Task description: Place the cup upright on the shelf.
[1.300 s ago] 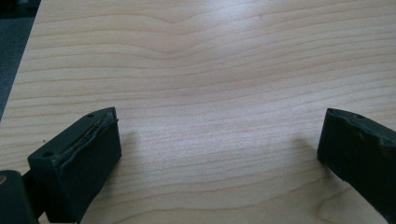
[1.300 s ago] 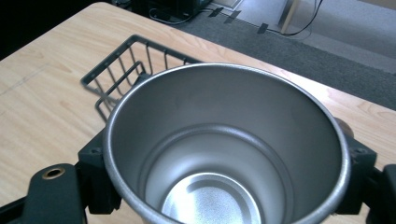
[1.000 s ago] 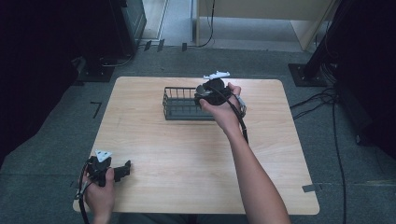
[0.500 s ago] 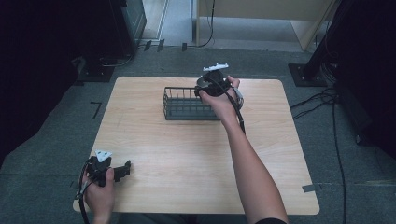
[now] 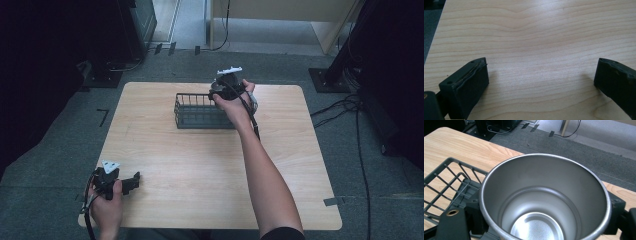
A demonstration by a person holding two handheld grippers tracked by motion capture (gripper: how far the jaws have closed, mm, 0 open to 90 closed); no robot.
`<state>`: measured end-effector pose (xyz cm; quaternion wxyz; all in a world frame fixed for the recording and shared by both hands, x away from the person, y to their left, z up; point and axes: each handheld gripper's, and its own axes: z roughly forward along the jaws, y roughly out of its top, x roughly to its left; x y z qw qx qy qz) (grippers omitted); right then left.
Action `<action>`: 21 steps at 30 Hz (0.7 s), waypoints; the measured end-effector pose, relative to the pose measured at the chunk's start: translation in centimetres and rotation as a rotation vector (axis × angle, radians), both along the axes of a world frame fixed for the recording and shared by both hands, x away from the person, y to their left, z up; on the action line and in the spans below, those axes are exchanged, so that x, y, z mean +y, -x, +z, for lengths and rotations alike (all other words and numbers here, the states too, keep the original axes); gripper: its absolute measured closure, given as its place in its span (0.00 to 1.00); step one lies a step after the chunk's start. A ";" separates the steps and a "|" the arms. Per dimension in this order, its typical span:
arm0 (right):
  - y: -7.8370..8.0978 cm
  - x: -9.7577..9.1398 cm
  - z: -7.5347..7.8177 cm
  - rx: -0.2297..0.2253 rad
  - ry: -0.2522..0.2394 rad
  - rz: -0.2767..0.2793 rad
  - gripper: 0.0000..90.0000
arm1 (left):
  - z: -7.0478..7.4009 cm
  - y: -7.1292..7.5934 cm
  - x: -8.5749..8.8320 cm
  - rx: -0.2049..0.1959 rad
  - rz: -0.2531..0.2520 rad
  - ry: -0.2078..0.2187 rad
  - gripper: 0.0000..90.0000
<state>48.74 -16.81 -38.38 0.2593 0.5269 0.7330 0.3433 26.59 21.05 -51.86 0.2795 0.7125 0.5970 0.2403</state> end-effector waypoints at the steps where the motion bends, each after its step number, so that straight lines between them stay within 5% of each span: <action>1: 0.0 0.1 -0.2 -0.001 -0.001 0.003 0.20 | 0.0 0.0 0.0 0.000 -0.001 0.000 0.00; 21: 0.4 0.5 -3.3 0.010 0.003 0.001 0.20 | 0.0 0.0 0.0 0.000 -0.003 0.001 0.00</action>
